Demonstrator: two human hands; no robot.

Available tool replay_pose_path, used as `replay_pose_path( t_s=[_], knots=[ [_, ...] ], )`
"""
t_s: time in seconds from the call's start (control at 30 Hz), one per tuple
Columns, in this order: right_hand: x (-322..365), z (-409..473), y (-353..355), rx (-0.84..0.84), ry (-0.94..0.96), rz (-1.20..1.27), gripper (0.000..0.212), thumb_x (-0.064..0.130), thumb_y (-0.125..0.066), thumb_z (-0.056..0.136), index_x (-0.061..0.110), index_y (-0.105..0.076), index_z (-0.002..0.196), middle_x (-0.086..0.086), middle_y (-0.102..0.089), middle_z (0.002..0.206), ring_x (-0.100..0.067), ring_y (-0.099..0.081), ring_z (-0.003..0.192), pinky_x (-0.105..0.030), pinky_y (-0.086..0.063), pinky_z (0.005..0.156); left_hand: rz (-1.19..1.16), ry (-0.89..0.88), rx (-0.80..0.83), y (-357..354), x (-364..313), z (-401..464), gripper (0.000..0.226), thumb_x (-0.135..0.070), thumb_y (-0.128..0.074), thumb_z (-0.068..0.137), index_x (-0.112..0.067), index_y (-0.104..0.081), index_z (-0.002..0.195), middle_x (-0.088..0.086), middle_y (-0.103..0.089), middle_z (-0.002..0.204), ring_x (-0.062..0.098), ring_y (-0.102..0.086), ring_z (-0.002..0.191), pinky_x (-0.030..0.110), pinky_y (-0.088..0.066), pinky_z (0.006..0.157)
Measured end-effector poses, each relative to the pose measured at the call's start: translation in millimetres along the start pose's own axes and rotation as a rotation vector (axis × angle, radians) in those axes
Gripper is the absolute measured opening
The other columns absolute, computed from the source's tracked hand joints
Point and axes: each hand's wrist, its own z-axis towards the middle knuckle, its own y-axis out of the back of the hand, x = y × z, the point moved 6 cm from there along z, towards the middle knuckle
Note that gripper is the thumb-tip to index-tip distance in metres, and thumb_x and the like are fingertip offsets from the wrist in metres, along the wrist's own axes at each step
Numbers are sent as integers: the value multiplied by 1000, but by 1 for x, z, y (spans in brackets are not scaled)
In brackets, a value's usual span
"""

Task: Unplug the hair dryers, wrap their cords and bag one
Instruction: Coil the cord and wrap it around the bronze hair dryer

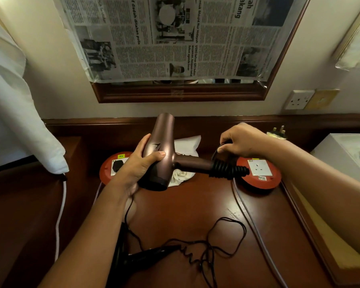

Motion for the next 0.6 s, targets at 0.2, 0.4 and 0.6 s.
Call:
replay_pose_path(
  t_s=[0.2,0.4,0.6],
  knots=[
    [17,-5,-3,7,9,-147,17,32,-53,94,23,-65,100,5,-61,92,-19,-57,89,-34,-49,71,168,-126,-151,0,-2,4,77,-17,-70,84,-35,-28,147,-17,-53,106,9,-60,92,27,-52,73],
    [32,-13,-14,29,-21,-183,17,27,-47,94,19,-57,83,5,-50,74,-17,-53,71,-30,-43,59,202,-180,-230,-1,3,3,80,-21,-72,83,-34,-27,148,-5,-53,117,7,-59,93,23,-49,69],
    [38,-24,-42,-55,-164,37,15,21,-43,94,15,-57,97,0,-50,88,-20,-50,78,-31,-42,68,217,-229,-345,0,9,2,83,-25,-75,80,-34,-28,148,-2,-51,124,16,-58,104,31,-50,85]
  ],
)
